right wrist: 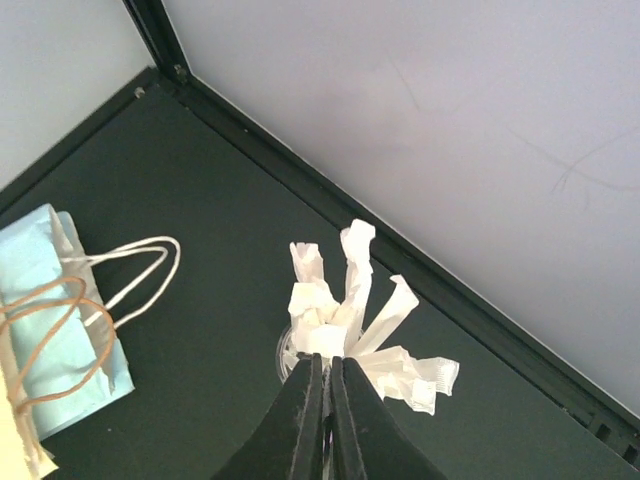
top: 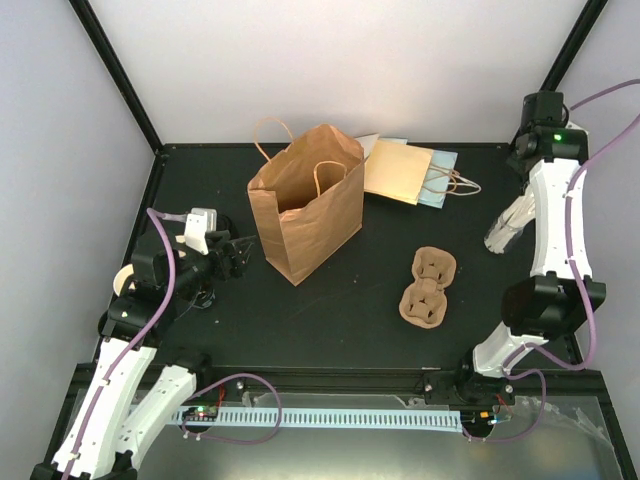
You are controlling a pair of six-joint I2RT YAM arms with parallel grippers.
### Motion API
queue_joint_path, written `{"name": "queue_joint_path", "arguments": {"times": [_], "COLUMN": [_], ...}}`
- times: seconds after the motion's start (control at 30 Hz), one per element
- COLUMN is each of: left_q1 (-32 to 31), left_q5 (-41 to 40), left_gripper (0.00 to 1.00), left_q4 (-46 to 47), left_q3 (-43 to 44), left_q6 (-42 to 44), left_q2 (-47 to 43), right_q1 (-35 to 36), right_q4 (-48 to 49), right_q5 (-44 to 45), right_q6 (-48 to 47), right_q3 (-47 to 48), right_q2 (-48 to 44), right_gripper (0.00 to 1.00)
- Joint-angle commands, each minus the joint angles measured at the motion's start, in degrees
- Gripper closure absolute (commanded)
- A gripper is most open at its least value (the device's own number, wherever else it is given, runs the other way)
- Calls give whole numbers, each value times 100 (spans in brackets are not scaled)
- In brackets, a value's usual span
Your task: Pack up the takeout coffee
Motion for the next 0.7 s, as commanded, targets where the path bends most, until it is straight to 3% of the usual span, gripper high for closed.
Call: {"name": "queue_joint_path", "arguments": {"times": [0.0,0.4,0.67], "left_q1": [-2,-2,-3], "left_q5": [146,198,254], "left_gripper": [16,16,16], "left_q4": [133,155,197], "left_q3": [-30,-71,-101], "left_q6": [-95,-152,-161], "left_q2": [-31,-37,-22], "right_q1": [-21,-13,-11], "right_q4": [-393,-685,-504], "right_q5": [-92,-609,-972], "right_q6": [-10,-145,-132], "right_q3": [480,1131,581], "right_q2": [-250,-459,-658], "right_gripper": [92,92,94]}}
